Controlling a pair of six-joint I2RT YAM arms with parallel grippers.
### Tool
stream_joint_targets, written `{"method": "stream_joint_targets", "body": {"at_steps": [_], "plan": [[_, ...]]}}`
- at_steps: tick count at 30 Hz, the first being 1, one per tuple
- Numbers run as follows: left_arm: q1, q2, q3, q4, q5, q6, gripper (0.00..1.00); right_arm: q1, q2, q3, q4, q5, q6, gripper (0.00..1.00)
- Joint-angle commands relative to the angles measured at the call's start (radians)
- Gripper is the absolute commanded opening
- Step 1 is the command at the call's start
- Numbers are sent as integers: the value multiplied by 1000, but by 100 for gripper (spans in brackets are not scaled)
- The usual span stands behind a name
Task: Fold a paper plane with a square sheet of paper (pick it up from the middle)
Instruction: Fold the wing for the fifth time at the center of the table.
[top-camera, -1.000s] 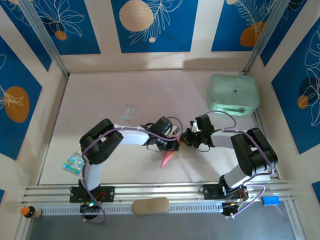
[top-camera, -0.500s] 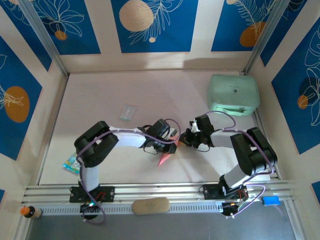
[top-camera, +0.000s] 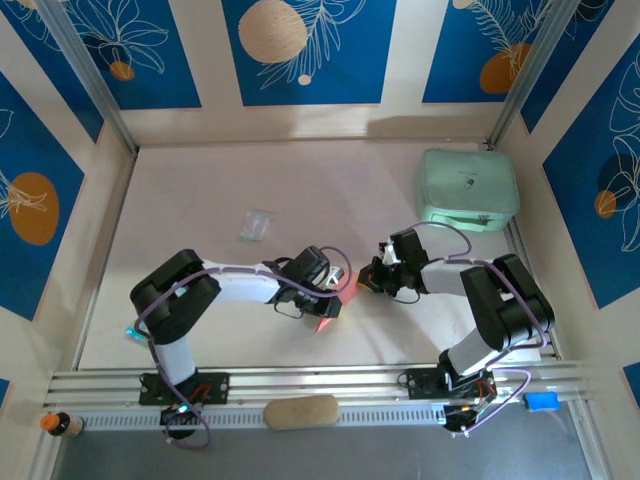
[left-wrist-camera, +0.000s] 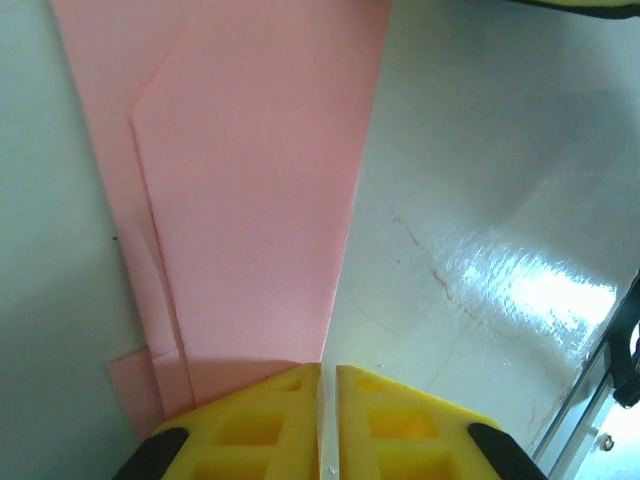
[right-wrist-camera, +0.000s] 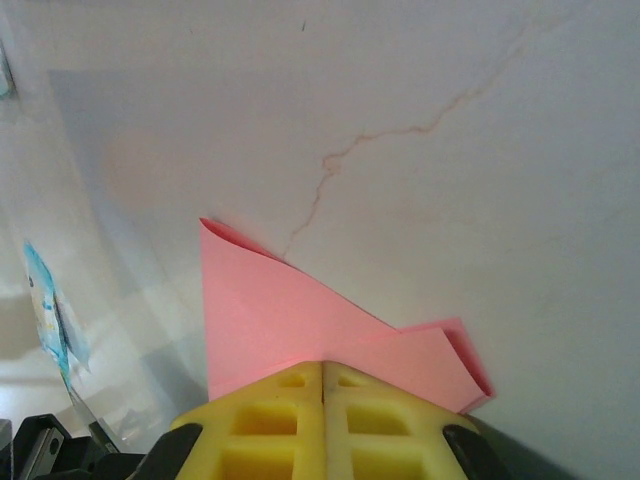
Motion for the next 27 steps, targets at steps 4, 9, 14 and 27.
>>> {"method": "stream_joint_targets", "body": {"at_steps": [4,9,14,27], "plan": [[-22,-37,-44,-181,-25,50,12,-11,31,-6,-92,77,-19,0],[-23,-81,-66,-196,-49,58,13,-11,31,-4,-91,75,-18,0],[-23,-140,-68,-141,-62,36,16,-10,29,-3,-88,66,-19,0],[-25,-44,-38,-98,-11,20,13,-10,35,0,-92,60,-20,0]]}}
